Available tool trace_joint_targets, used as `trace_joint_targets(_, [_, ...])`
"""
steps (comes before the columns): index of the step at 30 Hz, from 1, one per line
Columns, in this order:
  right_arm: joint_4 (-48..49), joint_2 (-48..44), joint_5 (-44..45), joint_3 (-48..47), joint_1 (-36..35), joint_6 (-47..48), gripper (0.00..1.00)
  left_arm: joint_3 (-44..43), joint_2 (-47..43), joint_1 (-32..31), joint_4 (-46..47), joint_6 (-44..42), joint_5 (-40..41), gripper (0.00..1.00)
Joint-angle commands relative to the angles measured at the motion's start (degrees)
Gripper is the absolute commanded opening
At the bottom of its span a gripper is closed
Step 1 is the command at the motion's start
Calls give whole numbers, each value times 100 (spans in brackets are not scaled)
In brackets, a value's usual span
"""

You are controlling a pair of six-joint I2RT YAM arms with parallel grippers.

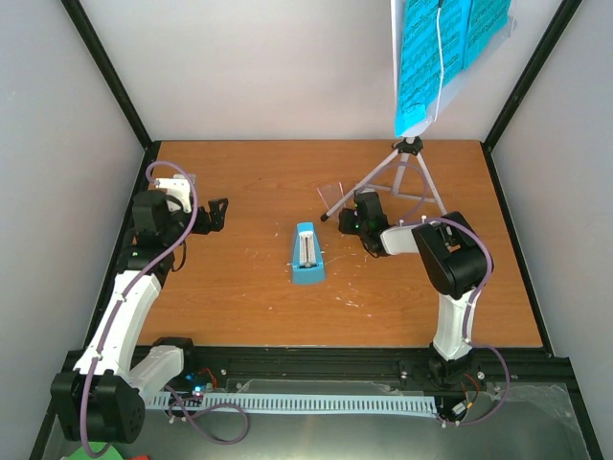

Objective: Pack up the instrument practice props

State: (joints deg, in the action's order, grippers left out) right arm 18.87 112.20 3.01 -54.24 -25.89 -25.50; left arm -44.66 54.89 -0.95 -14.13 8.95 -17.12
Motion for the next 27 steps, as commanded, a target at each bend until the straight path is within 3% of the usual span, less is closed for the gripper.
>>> trace_joint_targets(1, [97,179,-25,-132,23,-122,59,-7,-32,35,155,-140,-39,100])
trace_joint_targets(27, [-829,-56,288,243,4,386,49,2,-63,33,152,-157,-45,99])
